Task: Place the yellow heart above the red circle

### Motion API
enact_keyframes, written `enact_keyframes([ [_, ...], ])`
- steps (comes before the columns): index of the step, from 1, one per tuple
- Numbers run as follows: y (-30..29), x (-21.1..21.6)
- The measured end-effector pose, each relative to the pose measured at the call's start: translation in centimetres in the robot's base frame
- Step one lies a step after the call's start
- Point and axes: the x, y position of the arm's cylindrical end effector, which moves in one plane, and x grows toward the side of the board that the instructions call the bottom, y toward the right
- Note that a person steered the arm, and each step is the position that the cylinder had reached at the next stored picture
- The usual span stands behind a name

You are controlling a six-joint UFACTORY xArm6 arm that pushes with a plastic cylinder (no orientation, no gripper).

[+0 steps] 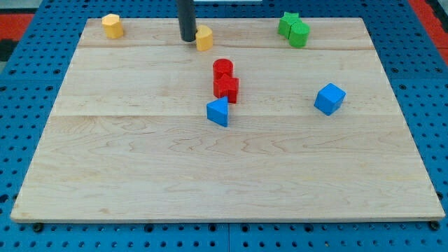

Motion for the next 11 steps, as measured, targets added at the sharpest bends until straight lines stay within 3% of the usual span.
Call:
enact_keyframes([
  [2, 5.6, -0.4],
  [4, 6.3, -2.9],
  [5, 10.0, -4.4],
  [6, 9.6, -1.5],
  [9, 8.0, 1.7],
  [11, 6.5, 1.3],
])
